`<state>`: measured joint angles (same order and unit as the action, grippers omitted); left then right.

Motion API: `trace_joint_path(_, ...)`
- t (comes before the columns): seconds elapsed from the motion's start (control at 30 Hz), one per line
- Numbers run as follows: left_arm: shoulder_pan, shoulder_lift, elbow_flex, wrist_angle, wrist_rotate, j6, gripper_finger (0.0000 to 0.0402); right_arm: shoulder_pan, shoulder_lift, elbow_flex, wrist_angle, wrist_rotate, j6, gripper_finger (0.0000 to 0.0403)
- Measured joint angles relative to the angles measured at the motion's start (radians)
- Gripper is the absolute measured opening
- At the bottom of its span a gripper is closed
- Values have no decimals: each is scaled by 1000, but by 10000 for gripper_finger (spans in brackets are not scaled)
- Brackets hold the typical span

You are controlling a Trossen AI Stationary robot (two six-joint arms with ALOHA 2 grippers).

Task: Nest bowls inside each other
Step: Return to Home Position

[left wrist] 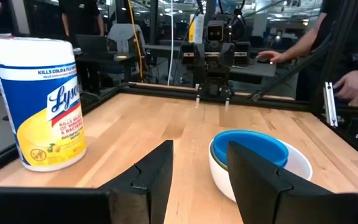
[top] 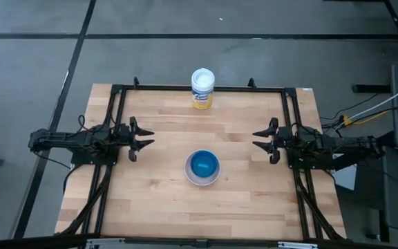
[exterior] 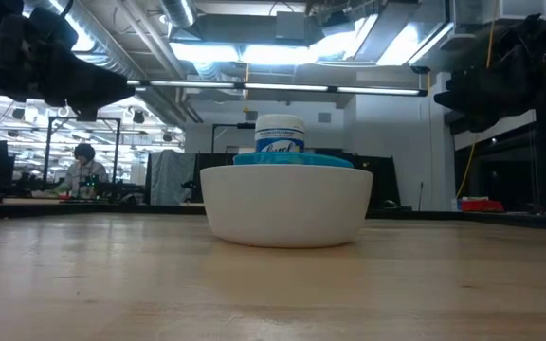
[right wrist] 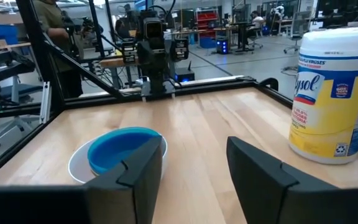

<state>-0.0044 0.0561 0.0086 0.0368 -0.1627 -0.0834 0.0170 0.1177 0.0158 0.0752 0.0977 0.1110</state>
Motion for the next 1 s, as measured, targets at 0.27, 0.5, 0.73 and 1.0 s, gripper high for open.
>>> trace_joint_path(0.27,-1,57,0,0,0,-11,145,0,0,0,1,0,-14,175)
trace_joint_path(0.5,-1,184,0,-1,8,-88,145,0,0,0,5,0,-15,171)
trace_joint_path(0.73,-1,246,0,2,-7,-123,145,0,0,0,8,0,-15,169)
trace_joint_path(1.0,-1,246,0,4,-20,-124,145,0,0,0,11,0,-15,184)
